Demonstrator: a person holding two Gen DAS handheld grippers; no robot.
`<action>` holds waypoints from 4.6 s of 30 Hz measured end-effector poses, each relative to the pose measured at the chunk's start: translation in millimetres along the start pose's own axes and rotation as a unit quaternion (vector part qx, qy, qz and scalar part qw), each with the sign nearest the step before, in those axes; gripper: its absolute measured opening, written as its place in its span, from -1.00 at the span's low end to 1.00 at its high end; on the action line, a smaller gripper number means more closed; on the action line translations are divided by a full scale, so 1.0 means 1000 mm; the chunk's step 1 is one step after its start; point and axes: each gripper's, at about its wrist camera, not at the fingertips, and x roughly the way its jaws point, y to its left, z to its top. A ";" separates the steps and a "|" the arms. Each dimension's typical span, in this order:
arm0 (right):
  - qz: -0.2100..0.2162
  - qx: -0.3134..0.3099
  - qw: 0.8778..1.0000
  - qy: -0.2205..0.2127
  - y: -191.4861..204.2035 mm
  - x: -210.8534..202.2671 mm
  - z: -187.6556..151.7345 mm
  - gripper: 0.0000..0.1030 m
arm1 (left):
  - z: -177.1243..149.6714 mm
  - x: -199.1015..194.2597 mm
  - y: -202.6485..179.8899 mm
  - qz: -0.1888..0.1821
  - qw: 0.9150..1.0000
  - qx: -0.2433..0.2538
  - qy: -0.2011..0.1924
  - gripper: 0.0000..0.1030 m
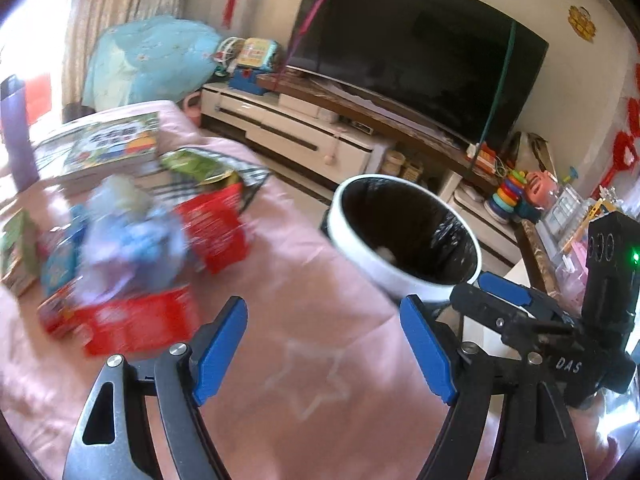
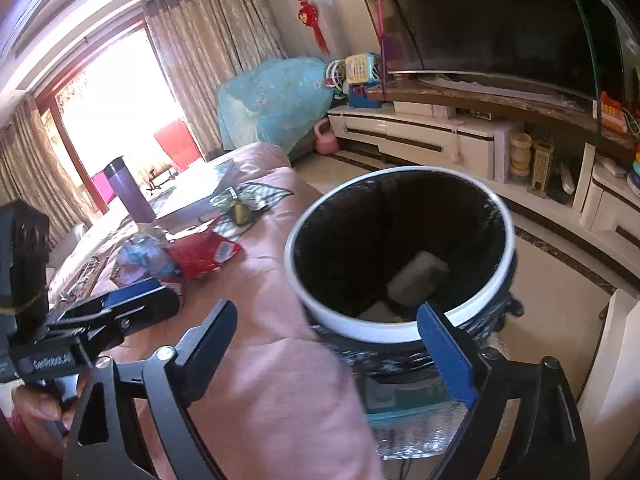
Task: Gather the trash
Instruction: 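Grasp the green milk carton with the left tool while the right grasps the red box, then carry the carton and red box to the bin and open both tools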
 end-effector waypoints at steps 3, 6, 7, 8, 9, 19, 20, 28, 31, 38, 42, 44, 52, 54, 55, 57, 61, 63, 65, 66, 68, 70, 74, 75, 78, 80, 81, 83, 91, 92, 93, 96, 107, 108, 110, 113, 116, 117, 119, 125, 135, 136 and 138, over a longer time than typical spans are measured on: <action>0.011 0.002 1.000 0.008 0.015 0.007 -0.008 0.83 | -0.013 -0.024 0.017 0.013 1.000 -0.013 -0.006 0.52; 0.021 0.001 1.000 0.018 0.030 0.013 -0.014 0.83 | -0.025 -0.046 0.034 0.026 0.999 -0.029 -0.010 0.52; 0.025 -0.001 0.999 0.022 0.036 0.016 -0.016 0.83 | -0.029 -0.050 0.038 0.028 0.999 -0.032 -0.011 0.52; 0.029 -0.004 0.999 0.024 0.042 0.018 -0.018 0.83 | -0.033 -0.056 0.043 0.033 0.999 -0.037 -0.010 0.52; 0.031 -0.007 0.999 0.027 0.047 0.021 -0.019 0.83 | -0.035 -0.061 0.047 0.037 0.998 -0.042 -0.010 0.52; 0.062 -0.034 0.997 0.042 0.096 0.037 -0.025 0.83 | -0.054 -0.100 0.091 0.085 0.992 -0.092 -0.011 0.52; 0.066 -0.037 0.996 0.044 0.101 0.039 -0.025 0.83 | -0.054 -0.100 0.094 0.089 0.991 -0.096 -0.011 0.52; 0.101 -0.050 0.991 0.067 0.139 0.059 -0.025 0.83 | -0.047 -0.114 0.128 0.129 0.984 -0.124 -0.015 0.52; 0.107 -0.055 0.990 0.069 0.155 0.067 -0.024 0.83 | -0.039 -0.115 0.146 0.143 0.981 -0.131 -0.015 0.52; 0.095 -0.071 0.990 0.078 0.187 0.089 -0.022 0.83 | -0.005 -0.095 0.186 0.156 0.977 -0.148 -0.005 0.53; 0.075 -0.074 0.991 0.084 0.196 0.102 -0.020 0.85 | 0.013 -0.074 0.204 0.159 0.975 -0.154 0.002 0.54; 0.062 -0.074 0.992 0.084 0.198 0.109 -0.019 0.86 | 0.021 -0.060 0.210 0.164 0.975 -0.151 0.011 0.55; 0.045 -0.073 0.993 0.077 0.194 0.114 -0.016 0.74 | 0.029 -0.019 0.226 0.177 0.973 -0.143 0.027 0.00; 0.048 -0.078 0.993 0.074 0.193 0.110 -0.017 0.73 | 0.025 -0.023 0.222 0.181 0.974 -0.135 0.022 -0.01; 0.051 -0.078 0.993 0.072 0.193 0.108 -0.017 0.73 | 0.022 -0.026 0.220 0.180 0.974 -0.135 0.021 -0.02; 0.062 -0.077 0.993 0.071 0.189 0.100 -0.019 0.73 | 0.014 -0.039 0.214 0.174 0.975 -0.135 0.016 -0.02; 0.078 -0.073 0.992 0.065 0.183 0.082 -0.025 0.73 | -0.002 -0.064 0.199 0.158 0.978 -0.136 0.005 -0.02; 0.087 -0.070 0.992 0.063 0.178 0.071 -0.029 0.73 | -0.010 -0.076 0.192 0.150 0.979 -0.136 0.000 -0.02; 0.094 -0.063 0.992 0.058 0.170 0.059 -0.032 0.73 | -0.017 -0.087 0.181 0.140 0.981 -0.135 -0.003 -0.02; 0.096 -0.061 0.992 0.056 0.167 0.055 -0.032 0.73 | -0.021 -0.091 0.175 0.134 0.982 -0.134 -0.003 -0.02; 0.101 -0.053 0.992 0.048 0.158 0.044 -0.034 0.72 | -0.023 -0.097 0.165 0.122 0.984 -0.131 -0.004 -0.02; 0.102 -0.044 0.993 0.042 0.150 0.035 -0.035 0.72 | -0.025 -0.102 0.150 0.108 0.987 -0.119 -0.005 -0.02; 0.093 -0.022 0.995 0.025 0.129 0.019 -0.035 0.72 | -0.027 -0.105 0.119 0.078 0.993 -0.090 0.001 -0.02; 0.090 -0.017 0.996 0.022 0.124 0.016 -0.035 0.72 | -0.027 -0.105 0.112 0.072 0.994 -0.082 0.003 -0.02; 0.077 0.001 0.997 0.011 0.103 0.007 -0.033 0.72 | -0.025 -0.102 0.095 0.052 0.997 -0.063 0.009 -0.02; 0.072 0.012 0.997 0.004 0.090 0.002 -0.030 0.72 | -0.023 -0.098 0.085 0.045 0.998 -0.050 0.012 -0.02; 0.069 0.015 0.998 0.001 0.085 -0.001 -0.029 0.72 | -0.022 -0.095 0.078 0.040 0.998 -0.045 0.014 -0.02; 0.064 0.024 0.998 -0.007 0.072 -0.007 -0.026 0.72 | -0.019 -0.090 0.068 0.033 0.999 -0.035 0.017 -0.02; 0.047 0.052 0.997 -0.027 0.031 -0.019 -0.012 0.72 | -0.004 -0.063 0.028 0.003 1.000 0.006 0.029 -0.02; 0.044 0.054 0.997 -0.029 0.026 -0.020 -0.010 0.72 | -0.002 -0.060 0.026 0.001 1.000 0.009 0.030 -0.02; 0.042 0.056 0.997 -0.030 0.021 -0.020 -0.008 0.72 | 0.001 -0.055 0.020 -0.002 0.999 0.014 0.032 -0.02; 0.039 0.065 0.997 -0.035 0.007 -0.021 -0.003 0.72 | 0.006 -0.040 0.007 -0.009 0.999 0.024 0.038 -0.02; 0.026 0.077 0.996 -0.046 -0.030 -0.012 0.023 0.71 | 0.043 0.021 -0.024 -0.022 0.997 0.053 0.056 -0.02; 0.024 0.076 0.996 -0.046 -0.033 -0.010 0.026 0.71 | 0.046 0.026 -0.027 -0.024 0.996 0.057 0.057 -0.02; 0.020 0.075 0.996 -0.045 -0.040 -0.006 0.033 0.71 | 0.054 0.038 -0.034 -0.027 0.996 0.065 0.059 -0.02; 0.016 0.075 0.996 -0.041 -0.049 0.001 0.041 0.71 | 0.061 0.054 -0.043 -0.030 0.995 0.071 0.063 -0.02; 0.012 0.078 0.996 -0.036 -0.060 0.008 0.047 0.71 | 0.069 0.071 -0.047 -0.037 0.994 0.073 0.071 -0.02; 0.011 0.081 0.996 -0.034 -0.064 0.010 0.049 0.71 | 0.071 0.077 -0.047 -0.041 0.994 0.071 0.074 -0.02; 0.009 0.085 0.996 -0.033 -0.070 0.013 0.052 0.71 | 0.076 0.087 -0.049 -0.042 0.993 0.071 0.079 -0.02; 0.007 0.091 0.995 -0.026 -0.085 0.019 0.058 0.13 | 0.087 0.111 -0.056 -0.041 0.993 0.077 0.084 -0.02; 0.006 0.101 0.995 -0.013 -0.093 0.026 0.060 -0.02 | 0.092 0.133 -0.065 -0.035 0.992 0.076 0.096 0.06; 0.004 0.103 0.995 -0.016 -0.093 0.024 0.060 -0.02 | 0.093 0.134 -0.067 -0.034 0.992 0.076 0.096 0.15; 0.000 0.103 0.994 -0.021 -0.094 0.021 0.061 -0.02 | 0.094 0.134 -0.068 -0.034 0.992 0.075 0.092 0.23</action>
